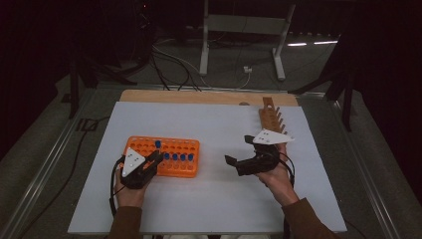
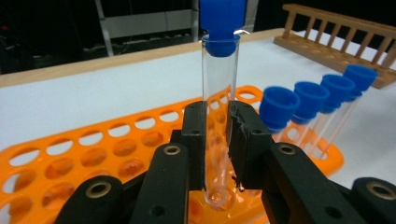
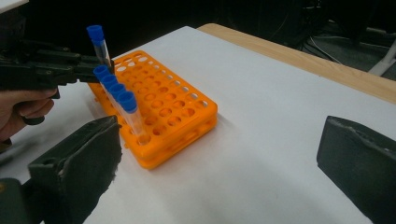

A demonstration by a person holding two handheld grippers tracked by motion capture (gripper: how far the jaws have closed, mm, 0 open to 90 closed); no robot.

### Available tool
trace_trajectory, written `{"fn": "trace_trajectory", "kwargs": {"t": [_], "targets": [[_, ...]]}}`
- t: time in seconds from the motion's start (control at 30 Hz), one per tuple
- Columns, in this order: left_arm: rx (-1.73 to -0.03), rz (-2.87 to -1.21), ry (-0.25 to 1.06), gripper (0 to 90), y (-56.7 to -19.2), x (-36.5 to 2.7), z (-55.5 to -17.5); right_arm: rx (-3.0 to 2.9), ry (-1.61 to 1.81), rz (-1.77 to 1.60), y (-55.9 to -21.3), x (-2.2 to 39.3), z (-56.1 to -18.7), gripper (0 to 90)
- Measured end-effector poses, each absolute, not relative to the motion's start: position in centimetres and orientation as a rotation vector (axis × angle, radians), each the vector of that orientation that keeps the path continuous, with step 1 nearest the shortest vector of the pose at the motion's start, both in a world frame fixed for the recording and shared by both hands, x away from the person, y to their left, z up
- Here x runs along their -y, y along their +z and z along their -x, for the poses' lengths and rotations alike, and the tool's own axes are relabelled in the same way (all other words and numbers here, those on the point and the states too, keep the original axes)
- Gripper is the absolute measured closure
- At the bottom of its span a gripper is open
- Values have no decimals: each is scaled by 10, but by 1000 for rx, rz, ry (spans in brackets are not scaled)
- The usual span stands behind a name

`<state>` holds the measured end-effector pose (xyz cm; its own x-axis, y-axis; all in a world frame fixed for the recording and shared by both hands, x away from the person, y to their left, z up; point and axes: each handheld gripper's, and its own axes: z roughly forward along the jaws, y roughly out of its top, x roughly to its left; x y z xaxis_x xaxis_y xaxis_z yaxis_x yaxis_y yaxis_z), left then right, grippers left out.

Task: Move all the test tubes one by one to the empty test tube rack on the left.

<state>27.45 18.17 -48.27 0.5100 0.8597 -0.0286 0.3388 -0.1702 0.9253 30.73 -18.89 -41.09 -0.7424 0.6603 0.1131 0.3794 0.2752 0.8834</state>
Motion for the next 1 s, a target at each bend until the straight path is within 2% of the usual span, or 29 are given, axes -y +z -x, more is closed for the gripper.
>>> {"fn": "trace_trajectory", "kwargs": {"t": [0.4,0.63,0.73,0.8,0.93,1.0], "targets": [[-1023,-1956,606,787,-495,-179,-273,-2258,1437,-1017,-425,215,-302,2],[-1047,-1937,586,771,-496,-180,-272,-2192,1398,-1052,-439,237,-288,2],[-1074,-1912,559,597,-495,-184,-270,-2155,1394,-1058,-444,247,-279,2],[-1103,-1887,551,525,-493,-190,-268,-2124,1388,-1052,-447,254,-272,2],[-1101,-1815,537,489,-484,-205,-258,-2070,1391,-1044,-453,269,-263,2],[-1093,-1777,555,394,-479,-213,-251,-2041,1412,-1052,-456,277,-260,2]]}}
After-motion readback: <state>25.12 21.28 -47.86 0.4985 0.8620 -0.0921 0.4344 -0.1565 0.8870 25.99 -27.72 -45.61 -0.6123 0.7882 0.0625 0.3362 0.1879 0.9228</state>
